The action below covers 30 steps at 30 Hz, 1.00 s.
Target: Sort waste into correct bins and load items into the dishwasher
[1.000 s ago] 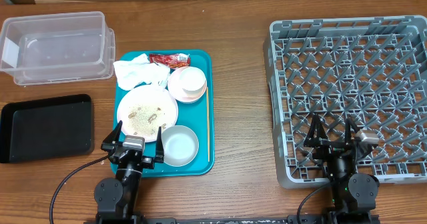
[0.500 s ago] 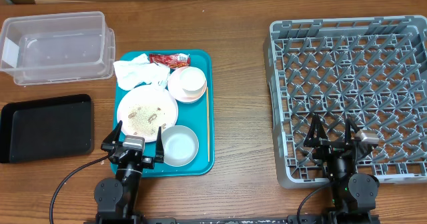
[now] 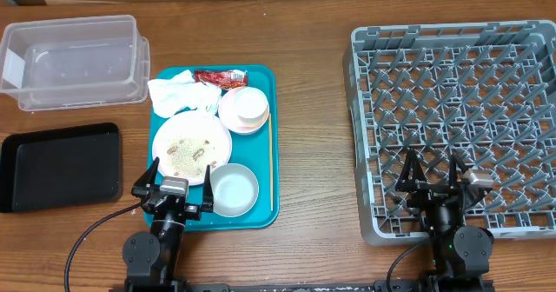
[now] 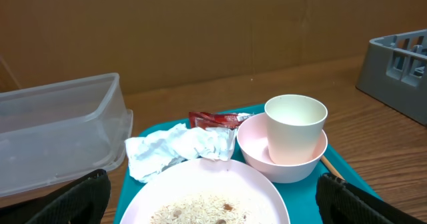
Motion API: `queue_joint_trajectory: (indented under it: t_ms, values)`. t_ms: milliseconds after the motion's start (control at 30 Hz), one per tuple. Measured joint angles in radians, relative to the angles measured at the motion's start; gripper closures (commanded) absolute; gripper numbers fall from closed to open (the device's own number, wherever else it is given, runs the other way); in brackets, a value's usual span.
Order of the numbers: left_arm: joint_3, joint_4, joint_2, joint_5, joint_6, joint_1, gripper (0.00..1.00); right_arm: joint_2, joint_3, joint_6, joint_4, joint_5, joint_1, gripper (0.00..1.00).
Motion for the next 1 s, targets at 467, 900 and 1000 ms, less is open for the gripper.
queue_joint_trajectory:
  t_ms: [467,900,1000]
  values:
    - [0.0,0.0,0.0,0.0,0.0,0.0,0.0,0.0,0.0,0.0,0.0,0.0,0.0,0.0]
    - [0.0,0.032,0.0,0.463,-0.381,0.0,0.0,0.0,0.0,0.0,0.0,0.0,0.0,0.0]
    - [0.0,0.107,0.0,0.579,-0.502,0.0,0.0,0.0,0.0,0.0,0.0,0.0,0.0,0.0]
